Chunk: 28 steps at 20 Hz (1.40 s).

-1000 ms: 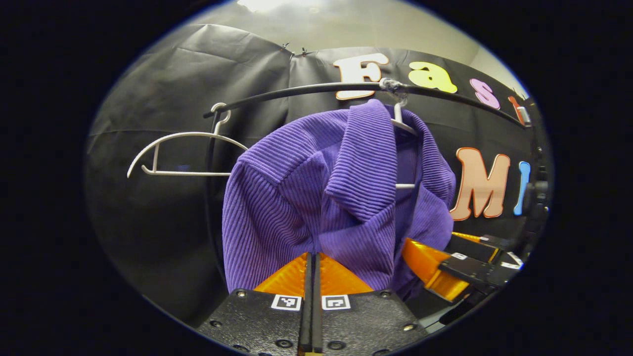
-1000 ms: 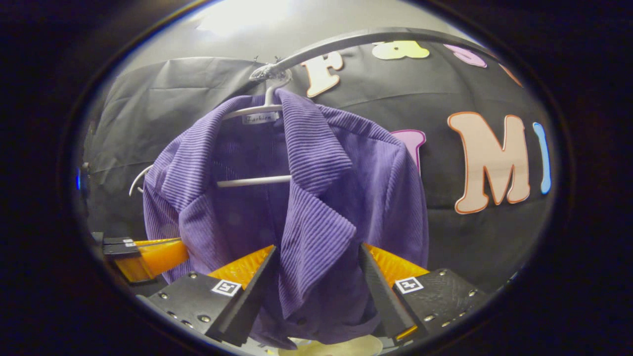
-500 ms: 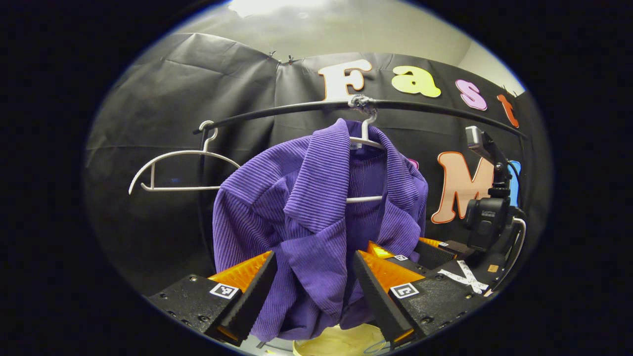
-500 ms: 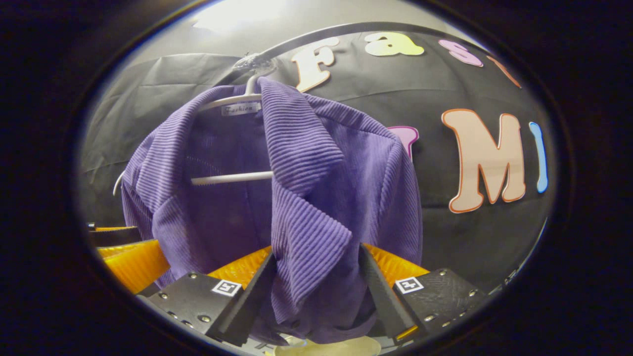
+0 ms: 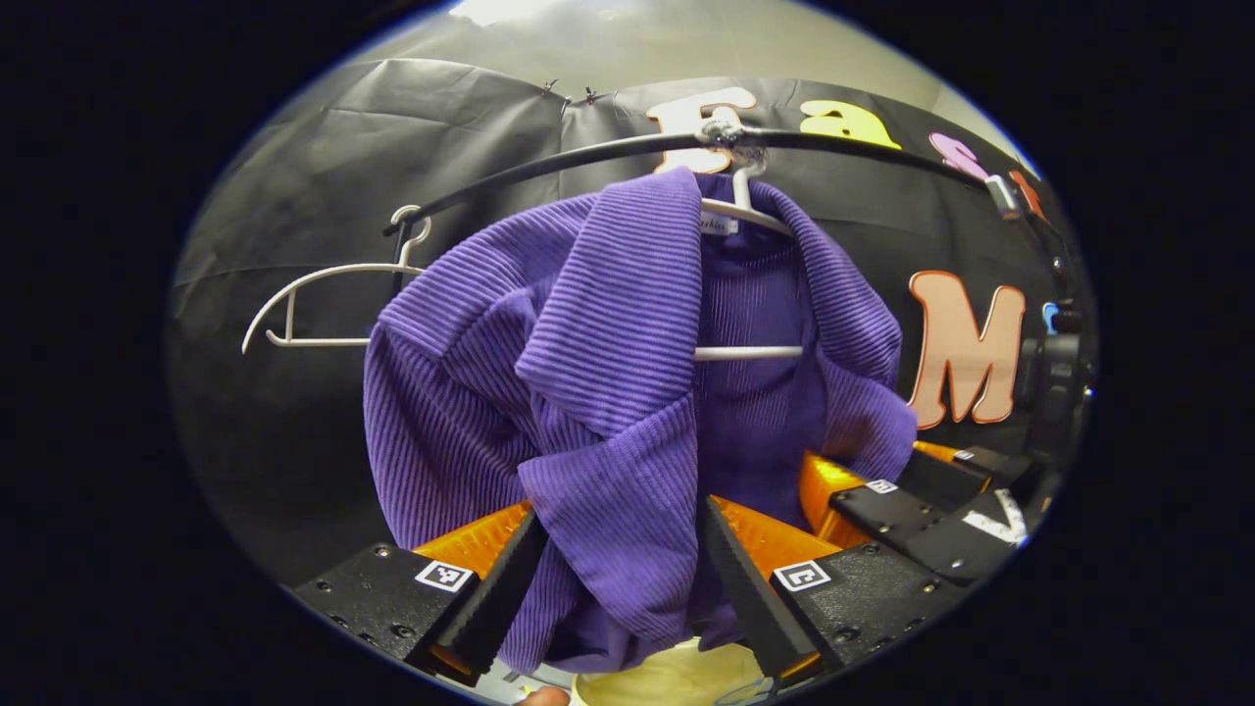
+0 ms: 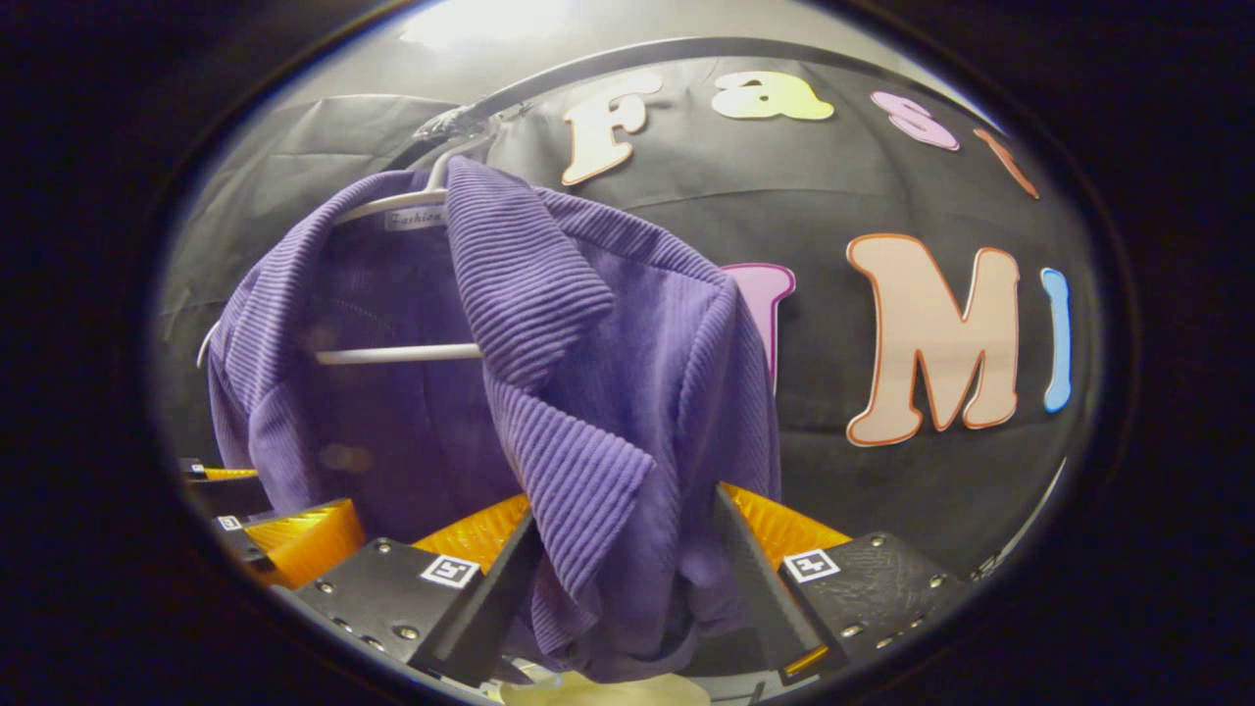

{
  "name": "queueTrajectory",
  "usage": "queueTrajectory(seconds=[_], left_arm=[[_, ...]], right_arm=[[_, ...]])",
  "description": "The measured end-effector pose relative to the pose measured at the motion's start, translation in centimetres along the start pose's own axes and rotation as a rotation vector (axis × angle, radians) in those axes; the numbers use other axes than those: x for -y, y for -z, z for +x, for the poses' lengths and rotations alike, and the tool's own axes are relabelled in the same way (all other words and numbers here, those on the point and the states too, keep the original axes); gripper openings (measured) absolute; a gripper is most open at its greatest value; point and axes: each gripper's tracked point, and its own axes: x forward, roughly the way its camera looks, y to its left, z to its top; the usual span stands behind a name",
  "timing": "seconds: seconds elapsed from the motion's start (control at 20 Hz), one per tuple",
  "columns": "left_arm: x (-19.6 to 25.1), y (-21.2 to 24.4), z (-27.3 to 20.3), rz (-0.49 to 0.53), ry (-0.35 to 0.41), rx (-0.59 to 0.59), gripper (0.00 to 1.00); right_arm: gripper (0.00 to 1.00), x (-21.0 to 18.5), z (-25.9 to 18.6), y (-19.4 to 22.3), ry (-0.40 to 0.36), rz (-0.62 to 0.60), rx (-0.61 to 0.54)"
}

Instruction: Grasp the clothes on the hanger with both hands and then place them into the laundry hamper below.

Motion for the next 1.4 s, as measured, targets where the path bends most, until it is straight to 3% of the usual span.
queueTrajectory(seconds=[0.2, 0.3, 0.45, 0.5, 0.65, 0.7, 0.8, 0.9, 0.95, 1.0, 1.1, 1.15, 1.2, 1.25, 1.3, 1.4], left_arm=[[-1.5, 0.0, 1.1, 0.052, -0.062, 0.024, 0.94], [-1.7, 0.0, 1.4, 0.063, -0.06, 0.023, 0.95], [-2.3, -0.1, 1.5, 0.077, -0.045, 0.02, 0.63], [-2.7, -0.3, 1.5, 0.085, -0.044, 0.021, 0.63], [-4.6, -0.8, 1.2, 0.095, -0.075, 0.029, 0.28], [-5.5, -1.0, 1.2, 0.101, -0.101, 0.032, 0.16], [-7.0, -1.7, 0.5, 0.123, -0.139, 0.04, 0.07], [-8.1, -2.4, -0.3, 0.148, -0.165, 0.051, 0.05], [-8.5, -2.8, -0.7, 0.158, -0.173, 0.056, 0.02], [-8.9, -3.2, -1.1, 0.166, -0.181, 0.063, 0.02], [-9.7, -4.4, -2.1, 0.178, -0.193, 0.083, 0.02], [-10.1, -5.1, -2.6, 0.179, -0.196, 0.093, 0.02], [-10.5, -5.8, -3.1, 0.175, -0.201, 0.106, 0.02], [-10.7, -6.6, -3.6, 0.165, -0.202, 0.115, 0.02], [-10.9, -7.3, -4.0, 0.151, -0.202, 0.126, 0.05], [-11.2, -9.1, -4.9, 0.127, -0.206, 0.148, 0.05]], right_arm=[[0.96, 0.6, 0.9, 0.1, 0.012, -0.004, -0.012], [0.84, 0.7, 1.0, 0.3, 0.01, -0.006, -0.016], [0.71, 0.5, 0.8, 0.3, 0.017, -0.028, -0.027], [0.58, 0.2, 0.9, 0.2, 0.014, -0.04, -0.025], [0.2, 0.2, 0.9, 0.0, 0.041, -0.094, -0.013], [0.2, 0.4, 0.8, 0.1, 0.052, -0.106, -0.017], [0.19, 1.5, 0.5, -0.2, 0.098, -0.109, -0.013], [0.19, 2.7, 0.2, -1.3, 0.155, -0.105, 0.01], [0.14, 3.2, 0.1, -1.9, 0.175, -0.107, 0.024], [0.19, 3.7, 0.1, -2.5, 0.192, -0.117, 0.037], [0.19, 4.7, 0.0, -3.8, 0.228, -0.149, 0.068], [0.14, 5.2, -0.1, -4.5, 0.244, -0.162, 0.085], [0.19, 5.6, -0.2, -5.5, 0.262, -0.177, 0.109], [0.14, 5.8, -0.2, -6.3, 0.271, -0.189, 0.129], [0.19, 5.9, 0.0, -7.0, 0.278, -0.207, 0.15], [0.19, 6.1, 0.1, -8.4, 0.296, -0.247, 0.177]])
